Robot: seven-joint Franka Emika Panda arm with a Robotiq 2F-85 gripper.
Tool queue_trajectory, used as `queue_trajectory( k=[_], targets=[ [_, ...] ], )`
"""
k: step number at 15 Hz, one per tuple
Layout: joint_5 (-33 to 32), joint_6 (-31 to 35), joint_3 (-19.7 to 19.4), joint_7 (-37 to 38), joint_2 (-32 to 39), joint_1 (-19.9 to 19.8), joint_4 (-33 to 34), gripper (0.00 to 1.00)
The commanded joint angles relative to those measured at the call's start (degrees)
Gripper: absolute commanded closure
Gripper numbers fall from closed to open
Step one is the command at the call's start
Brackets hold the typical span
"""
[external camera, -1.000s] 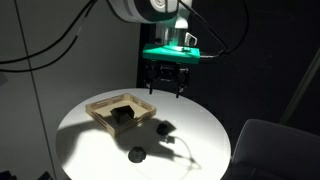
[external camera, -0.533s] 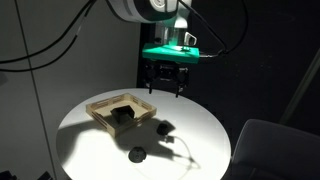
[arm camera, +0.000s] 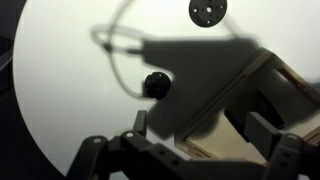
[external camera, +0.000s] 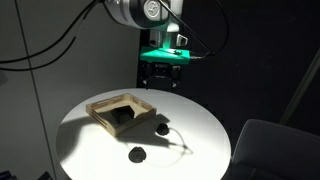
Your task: Stack the two black objects on the table
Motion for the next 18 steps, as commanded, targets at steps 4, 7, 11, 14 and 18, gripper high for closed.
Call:
queue_trajectory(
  k=[4,7,11,14,18],
  targets=[
    [2.1,1.2,3.8,-6.2,10.3,-2.1,10.8,0.00],
    [0.8,0.1,4.6,-8.0,15.0,-3.2,15.2,0.00],
    [0.1,-0.6,5.4,-10.6,20.2,-4.9,19.7,0.00],
    [-0.5,-1.2,5.7,-11.9,23.9,-5.8,22.7,0.00],
    [-1.3,-2.5,6.3,-12.8,27.8,-6.5,25.9,0.00]
  ],
)
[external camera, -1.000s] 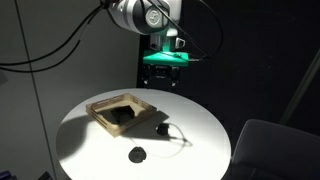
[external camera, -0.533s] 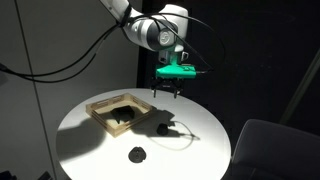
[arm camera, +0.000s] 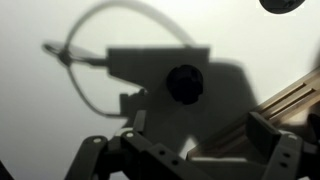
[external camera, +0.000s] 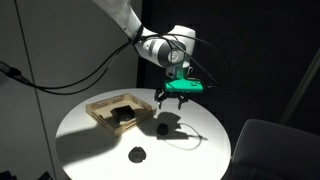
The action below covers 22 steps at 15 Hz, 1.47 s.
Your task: Stack the two black objects on the table
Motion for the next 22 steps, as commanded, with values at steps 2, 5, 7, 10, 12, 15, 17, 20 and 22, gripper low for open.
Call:
queue_trajectory(
  k=[2,5,7,10,12,15,17,20,22],
  targets=[
    [-1.6,-3.0,1.7,-1.8,5.2,-1.8,6.0,0.00],
    [-1.8,-3.7,2.1,-2.2,7.5,-1.8,7.9,0.00],
    [-2.0,-4.1,2.3,-2.4,8.9,-1.8,9.0,0.00],
    [-2.3,-4.5,2.7,-2.5,11.1,-1.7,10.5,0.00],
    [-2.6,-4.6,2.9,-2.5,12.4,-1.6,11.3,0.00],
    [-3.5,-4.8,3.1,-2.5,14.5,-1.6,12.8,0.00],
    [-4.0,-5.1,3.1,-2.5,15.8,-1.6,13.9,0.00],
    [-4.8,-5.4,3.2,-2.5,17.6,-1.5,15.5,0.00],
    [-5.3,-5.7,3.3,-2.5,18.7,-1.3,16.6,0.00]
  ],
)
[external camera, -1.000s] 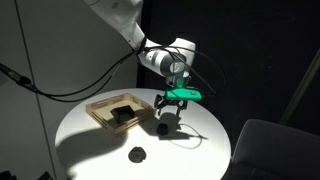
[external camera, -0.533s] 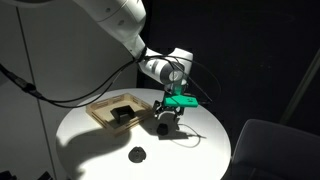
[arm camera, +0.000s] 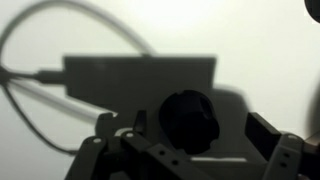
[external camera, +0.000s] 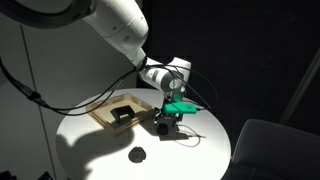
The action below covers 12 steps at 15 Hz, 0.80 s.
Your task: Stack the two black objects on the table
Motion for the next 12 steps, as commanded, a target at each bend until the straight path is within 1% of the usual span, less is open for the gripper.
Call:
queue_trajectory(
  k=[1,8,9,10,11,12],
  targets=[
    [-1.6,-2.2,1.2,-1.4,3.1,-0.8,4.8,0.00],
    [-2.8,-2.3,2.1,-2.0,5.6,0.1,6.5,0.00],
    [-3.0,-2.2,2.1,-2.1,5.7,0.2,6.4,0.11],
    [-3.3,-2.1,2.2,-2.2,5.6,0.3,6.2,0.27],
    [-3.6,-1.9,2.1,-2.2,5.5,0.4,5.9,0.33],
    [-4.0,-1.8,2.1,-2.2,5.4,0.5,5.7,0.44]
  ],
)
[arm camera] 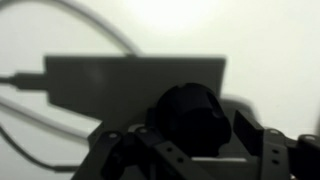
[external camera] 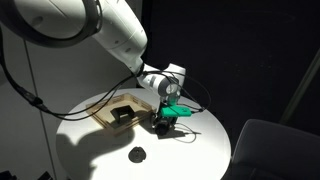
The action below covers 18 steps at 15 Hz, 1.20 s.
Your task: Stack the two black objects on the table
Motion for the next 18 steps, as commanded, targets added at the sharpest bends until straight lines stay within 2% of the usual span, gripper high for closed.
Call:
queue_trajectory(
  k=[1,2,9,18],
  targets=[
    [-1.8,-0.9,0.3,-1.2,0.5,0.0,1.5,0.53],
    [-2.1,-0.8,0.2,-1.2,0.1,0.1,1.2,0.58],
    [-4.1,1.4,-0.3,-0.5,-4.5,0.3,-3.4,0.58],
    [-5.3,5.7,-1.0,1.1,-17.8,1.6,-16.8,0.58]
  ],
)
